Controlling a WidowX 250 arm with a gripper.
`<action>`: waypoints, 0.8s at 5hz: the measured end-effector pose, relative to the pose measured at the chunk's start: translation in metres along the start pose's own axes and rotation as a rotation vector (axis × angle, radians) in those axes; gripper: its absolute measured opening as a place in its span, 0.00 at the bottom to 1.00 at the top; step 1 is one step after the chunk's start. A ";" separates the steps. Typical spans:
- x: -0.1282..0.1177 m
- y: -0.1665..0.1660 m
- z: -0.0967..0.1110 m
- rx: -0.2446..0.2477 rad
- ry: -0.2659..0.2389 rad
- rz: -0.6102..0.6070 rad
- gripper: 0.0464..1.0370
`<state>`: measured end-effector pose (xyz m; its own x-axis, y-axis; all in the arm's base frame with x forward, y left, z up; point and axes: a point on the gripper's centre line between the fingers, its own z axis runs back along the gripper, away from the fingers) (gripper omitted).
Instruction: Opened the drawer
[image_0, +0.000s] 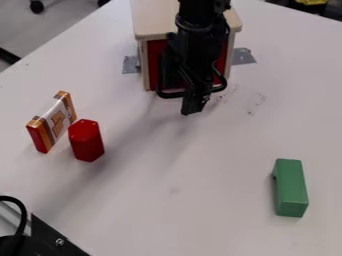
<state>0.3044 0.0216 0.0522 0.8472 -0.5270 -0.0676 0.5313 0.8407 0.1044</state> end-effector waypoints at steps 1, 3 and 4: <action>0.007 0.006 -0.007 0.006 0.012 -0.029 0.96; 0.003 0.005 -0.020 0.017 0.029 -0.121 0.96; -0.003 0.003 -0.017 0.029 0.016 -0.128 0.96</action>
<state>0.3034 0.0273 0.0362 0.7725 -0.6273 -0.0985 0.6350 0.7626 0.1230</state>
